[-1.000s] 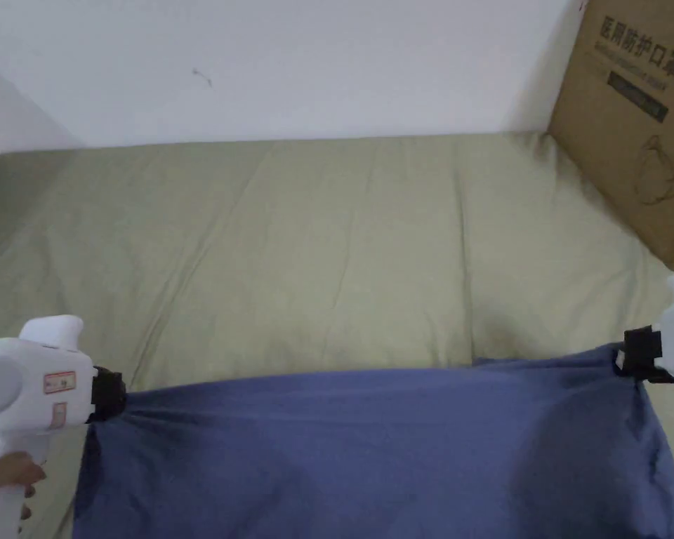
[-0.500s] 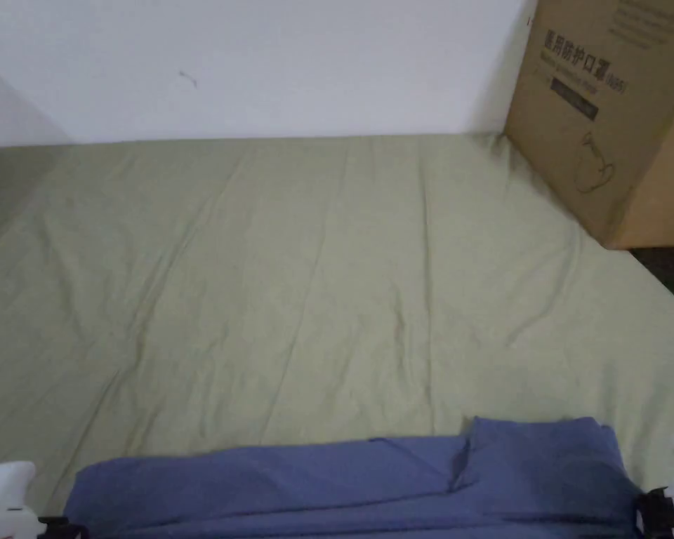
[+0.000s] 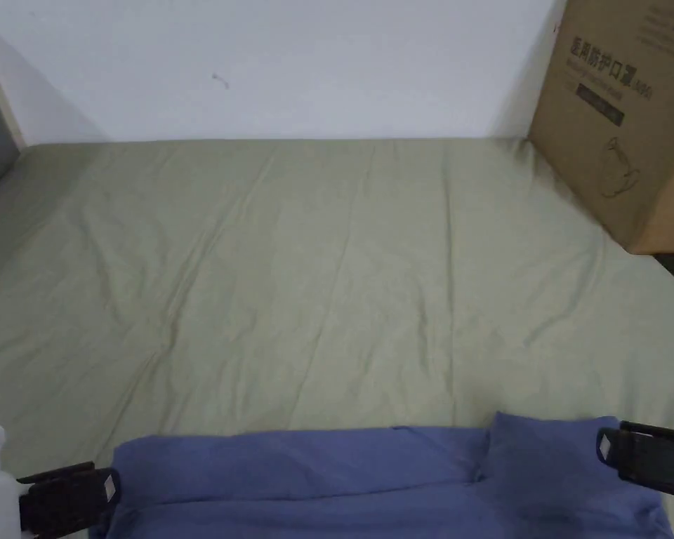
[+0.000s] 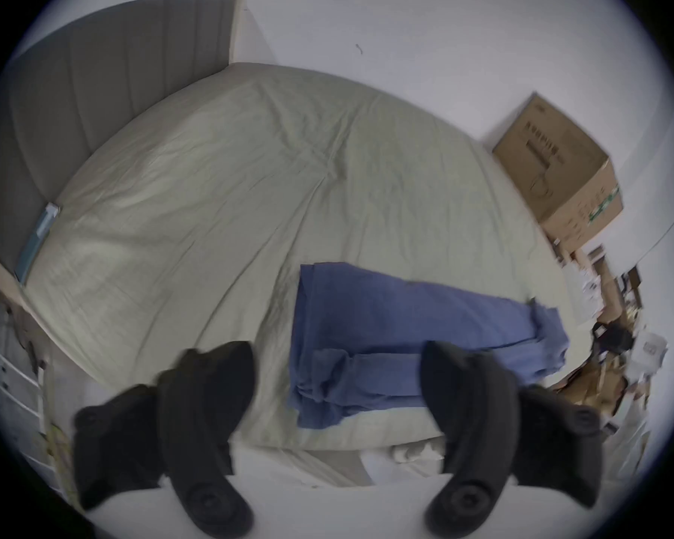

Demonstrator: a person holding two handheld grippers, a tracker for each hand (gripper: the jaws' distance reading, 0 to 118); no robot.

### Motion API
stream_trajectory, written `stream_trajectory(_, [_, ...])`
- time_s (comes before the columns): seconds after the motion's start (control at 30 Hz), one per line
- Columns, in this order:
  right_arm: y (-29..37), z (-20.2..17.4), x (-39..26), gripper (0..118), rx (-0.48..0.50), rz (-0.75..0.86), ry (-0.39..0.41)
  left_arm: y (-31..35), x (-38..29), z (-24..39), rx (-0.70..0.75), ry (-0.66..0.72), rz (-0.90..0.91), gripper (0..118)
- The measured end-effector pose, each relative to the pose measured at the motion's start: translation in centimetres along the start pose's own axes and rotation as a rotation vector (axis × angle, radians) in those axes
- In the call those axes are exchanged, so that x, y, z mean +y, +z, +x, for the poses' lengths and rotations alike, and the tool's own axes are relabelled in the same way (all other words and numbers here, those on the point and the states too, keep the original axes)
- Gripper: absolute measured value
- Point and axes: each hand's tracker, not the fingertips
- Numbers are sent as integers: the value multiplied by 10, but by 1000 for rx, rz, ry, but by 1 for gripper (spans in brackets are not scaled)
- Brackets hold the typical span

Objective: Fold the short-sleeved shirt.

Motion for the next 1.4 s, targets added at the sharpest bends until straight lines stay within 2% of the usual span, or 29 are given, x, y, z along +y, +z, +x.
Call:
stream_trajectory(0.03, [0, -14, -5, 56, 0, 26, -1, 2, -5, -3, -24, 26, 6, 36])
stream_trajectory(0.07, [-2, -29, -12, 22, 18, 37, 9, 3, -11, -6, -28, 52, 4, 9])
stream_trajectory(0.1, [-6, -47, -20, 6, 41, 36, 39, 0, -17, -10, -21, 65, -7, 5])
stream_trajectory(0.17, [-21, -74, -35, 6, 65, 13, 67, 0, -29, -14, -1, 78, -8, 2])
stream_trajectory(0.2, [-28, -87, -40, 5, 112, -48, 107, -1, -34, -17, 9, 84, -28, 1])
stream_trajectory(0.27, [-36, -112, -51, 3, 132, -61, 119, 0, -41, -23, 11, 109, -31, 1])
stream_trajectory(0.3, [-45, -122, -57, 3, 150, -81, 170, 1, -43, -27, -2, 124, -32, 1])
stream_trajectory(0.4, [-53, -150, -66, 3, 203, -119, 232, 0, -44, -43, -102, 208, -39, 2])
stream_trajectory(0.43, [-56, -161, -70, 3, 220, -133, 248, -2, -43, -49, -145, 237, -46, 10])
stream_trajectory(0.5, [-60, -172, -75, 3, 239, -148, 274, -9, -43, -56, -172, 280, -67, 66])
stream_trajectory(0.53, [-63, -176, -77, 3, 246, -161, 282, -14, -45, -60, -196, 321, -68, 89])
stream_trajectory(0.57, [-62, -183, -80, 3, 250, -168, 284, -20, -45, -64, -220, 356, -74, 106])
stream_trajectory(0.8, [-70, -192, -88, 3, 234, -213, 304, -77, -51, -93, -438, 645, -94, 106])
stream_trajectory(0.9, [-72, -193, -89, 3, 223, -234, 296, -103, -53, -95, -423, 671, -128, 106])
stream_trajectory(0.93, [-73, -193, -90, 3, 221, -239, 295, -103, -54, -95, -476, 700, -101, 106])
stream_trajectory(0.97, [-73, -193, -91, 3, 219, -249, 302, -103, -53, -96, -511, 728, -83, 103])
stream_trajectory(1.0, [-75, -193, -93, 3, 212, -257, 308, -106, -52, -98, -521, 760, -82, 91])
stream_trajectory(1.03, [-77, -193, -95, 3, 208, -264, 312, -115, -51, -104, -503, 782, -81, 63])
stream_trajectory(1.07, [-79, -193, -96, 3, 208, -276, 313, -120, -50, -106, -465, 774, -87, 14])
stream_trajectory(1.13, [-80, -192, -98, 3, 212, -291, 301, -139, -57, -106, -341, 754, -145, 12])
stream_trajectory(1.2, [-80, -192, -98, 3, 216, -297, 294, -134, -61, -107, -482, 826, -98, 12])
stream_trajectory(1.4, [-79, -177, -94, 3, 200, -291, 277, -101, -32, -77, -307, 652, -113, 12])
